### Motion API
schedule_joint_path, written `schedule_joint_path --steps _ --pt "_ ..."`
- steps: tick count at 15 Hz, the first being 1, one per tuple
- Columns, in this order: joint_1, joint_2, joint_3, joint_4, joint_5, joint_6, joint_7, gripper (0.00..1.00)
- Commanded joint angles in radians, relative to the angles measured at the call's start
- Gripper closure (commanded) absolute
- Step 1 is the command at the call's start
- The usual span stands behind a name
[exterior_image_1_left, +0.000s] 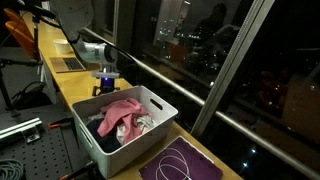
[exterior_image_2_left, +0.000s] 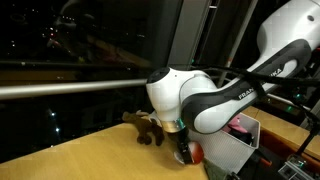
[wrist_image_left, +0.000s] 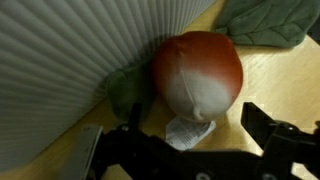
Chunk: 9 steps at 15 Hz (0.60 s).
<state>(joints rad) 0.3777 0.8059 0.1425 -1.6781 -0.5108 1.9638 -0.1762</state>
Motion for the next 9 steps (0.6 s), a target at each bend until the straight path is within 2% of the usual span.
schedule_joint_path --steps 1,2,4,9 --pt "-0.02 -0.002 -0.006 -0.033 0.003 0.015 0.001 0.01" --pt "-0.024 -0.002 -0.007 -0.038 0.005 0.016 0.003 0.26" --pt "-0.034 -0.004 -0.005 -0.05 0.01 0.018 0.003 0.29" --pt "-0.034 -0.02 0.009 -0.055 0.022 0.01 0.002 0.67"
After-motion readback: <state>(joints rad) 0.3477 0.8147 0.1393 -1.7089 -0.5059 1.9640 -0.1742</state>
